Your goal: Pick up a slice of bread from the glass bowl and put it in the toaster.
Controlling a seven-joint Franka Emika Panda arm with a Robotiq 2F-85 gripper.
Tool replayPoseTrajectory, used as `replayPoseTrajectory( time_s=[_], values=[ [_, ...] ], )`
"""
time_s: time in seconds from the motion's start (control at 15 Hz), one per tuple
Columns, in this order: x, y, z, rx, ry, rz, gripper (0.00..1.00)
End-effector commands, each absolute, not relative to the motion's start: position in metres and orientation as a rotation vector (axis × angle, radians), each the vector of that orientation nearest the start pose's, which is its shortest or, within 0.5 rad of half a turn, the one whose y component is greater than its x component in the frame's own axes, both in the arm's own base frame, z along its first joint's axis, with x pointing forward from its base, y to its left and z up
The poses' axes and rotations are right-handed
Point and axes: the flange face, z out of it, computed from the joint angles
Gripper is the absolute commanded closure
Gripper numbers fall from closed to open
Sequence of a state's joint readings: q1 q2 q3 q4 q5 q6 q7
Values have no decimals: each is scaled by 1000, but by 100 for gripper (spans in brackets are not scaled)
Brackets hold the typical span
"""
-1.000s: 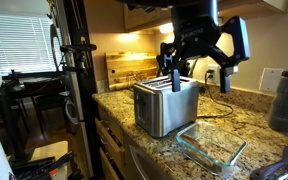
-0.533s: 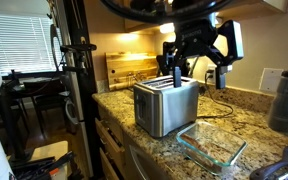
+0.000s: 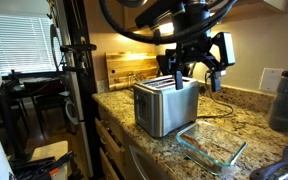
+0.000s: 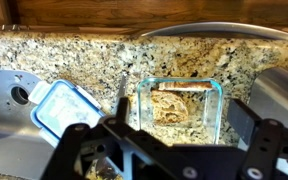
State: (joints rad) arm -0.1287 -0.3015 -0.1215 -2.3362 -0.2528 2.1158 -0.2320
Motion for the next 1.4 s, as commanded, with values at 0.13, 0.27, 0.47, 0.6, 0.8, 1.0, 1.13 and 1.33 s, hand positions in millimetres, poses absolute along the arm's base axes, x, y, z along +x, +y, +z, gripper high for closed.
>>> replayPoseTrajectory(
  time_s=[0.13,0.27,0.47,0.6,0.8,1.0,1.13,1.33],
  values=[
    [452,-124,447,-3305,-78,-86,0],
    [455,-125,441,-3299,-51,-84,0],
    [461,-129,433,-3293,-9,-87,0],
    [465,-131,427,-3289,9,-84,0],
    [469,-133,417,-3284,32,-67,0],
    [474,-134,406,-3278,48,-31,0],
    [477,-135,399,-3276,52,-8,0],
    [483,-139,390,-3275,62,22,0]
  ],
)
